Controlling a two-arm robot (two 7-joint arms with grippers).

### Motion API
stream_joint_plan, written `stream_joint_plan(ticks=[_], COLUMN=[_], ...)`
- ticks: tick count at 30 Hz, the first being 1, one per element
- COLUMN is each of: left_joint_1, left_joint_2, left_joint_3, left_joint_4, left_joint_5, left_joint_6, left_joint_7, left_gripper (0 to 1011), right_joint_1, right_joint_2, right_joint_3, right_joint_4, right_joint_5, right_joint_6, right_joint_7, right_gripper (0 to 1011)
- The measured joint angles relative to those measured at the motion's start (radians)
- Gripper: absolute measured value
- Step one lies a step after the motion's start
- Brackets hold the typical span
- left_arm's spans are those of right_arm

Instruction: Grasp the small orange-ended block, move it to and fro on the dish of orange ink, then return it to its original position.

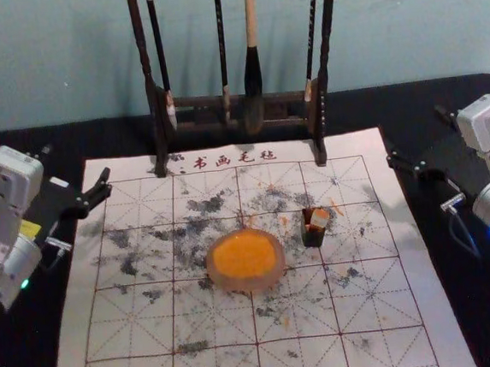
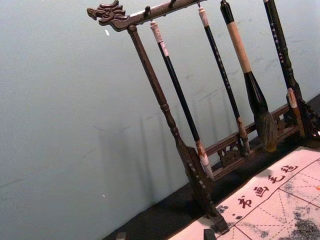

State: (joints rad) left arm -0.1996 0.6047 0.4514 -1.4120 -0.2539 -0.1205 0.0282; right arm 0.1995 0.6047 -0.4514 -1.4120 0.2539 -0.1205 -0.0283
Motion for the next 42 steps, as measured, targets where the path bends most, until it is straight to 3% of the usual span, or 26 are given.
stream_joint_plan(ticks=[42], left_joint_1=[0.0], left_joint_2=[0.0], left_joint_3=[0.0], left_joint_4=[0.0], left_joint_5=[0.0], left_joint_6=[0.0], left_joint_7=[0.0], left_gripper=[1001], right_joint_1=[0.0], right_joint_2=[0.0], right_joint_3=[0.0], right_joint_4=[0.0], right_joint_5=[0.0], right_joint_6=[0.0], right_joint_7=[0.0], right_gripper=[1000])
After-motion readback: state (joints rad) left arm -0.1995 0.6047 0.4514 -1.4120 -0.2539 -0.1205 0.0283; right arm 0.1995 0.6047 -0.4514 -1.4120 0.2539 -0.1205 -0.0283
